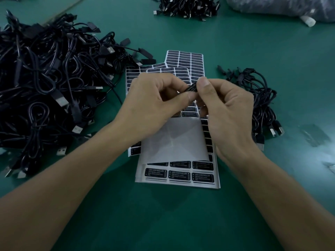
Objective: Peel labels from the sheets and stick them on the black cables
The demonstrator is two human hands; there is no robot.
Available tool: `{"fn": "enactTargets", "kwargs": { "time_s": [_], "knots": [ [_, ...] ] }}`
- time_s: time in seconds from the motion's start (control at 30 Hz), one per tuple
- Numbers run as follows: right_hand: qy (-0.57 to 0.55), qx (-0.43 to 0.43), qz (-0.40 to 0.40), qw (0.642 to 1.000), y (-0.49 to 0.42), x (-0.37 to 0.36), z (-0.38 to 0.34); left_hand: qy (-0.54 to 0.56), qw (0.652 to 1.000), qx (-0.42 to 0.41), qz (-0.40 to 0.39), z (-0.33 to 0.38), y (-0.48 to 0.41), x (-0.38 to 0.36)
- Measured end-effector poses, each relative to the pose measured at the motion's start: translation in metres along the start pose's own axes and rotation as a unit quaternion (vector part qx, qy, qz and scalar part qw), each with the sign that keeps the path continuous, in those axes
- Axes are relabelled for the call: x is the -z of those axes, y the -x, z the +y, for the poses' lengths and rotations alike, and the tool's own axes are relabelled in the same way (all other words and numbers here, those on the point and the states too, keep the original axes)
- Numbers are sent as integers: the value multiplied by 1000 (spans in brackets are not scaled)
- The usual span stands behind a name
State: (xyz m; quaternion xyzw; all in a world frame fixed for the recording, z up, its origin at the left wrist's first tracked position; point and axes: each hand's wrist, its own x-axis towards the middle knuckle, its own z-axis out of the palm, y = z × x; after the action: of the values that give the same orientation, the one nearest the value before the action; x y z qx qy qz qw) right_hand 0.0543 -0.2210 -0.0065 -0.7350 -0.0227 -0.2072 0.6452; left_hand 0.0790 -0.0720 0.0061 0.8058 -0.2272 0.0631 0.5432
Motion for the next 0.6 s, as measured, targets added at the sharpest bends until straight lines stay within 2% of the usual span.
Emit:
{"fn": "enactTargets", "kwargs": {
  "time_s": [0.17, 0.27, 0.37, 0.4, 0.6],
  "knots": [
    [53, 16, 6, 998, 2, 0, -2, -163, 983, -89, 7, -1, -4, 9],
    [105, 7, -53, 993, 5, -2, -1, -233, 962, -136, 46, 0, -5, 14],
    [300, 62, -154, 939, 9, -8, 2, -216, 961, -159, 62, 3, -5, 13],
    [333, 74, -172, 924, 11, -10, 1, -196, 966, -162, 54, 4, -4, 11],
    [239, 107, -204, 943, 12, -14, -3, -40, 990, -132, 39, 14, -2, 4]
  ]
}}
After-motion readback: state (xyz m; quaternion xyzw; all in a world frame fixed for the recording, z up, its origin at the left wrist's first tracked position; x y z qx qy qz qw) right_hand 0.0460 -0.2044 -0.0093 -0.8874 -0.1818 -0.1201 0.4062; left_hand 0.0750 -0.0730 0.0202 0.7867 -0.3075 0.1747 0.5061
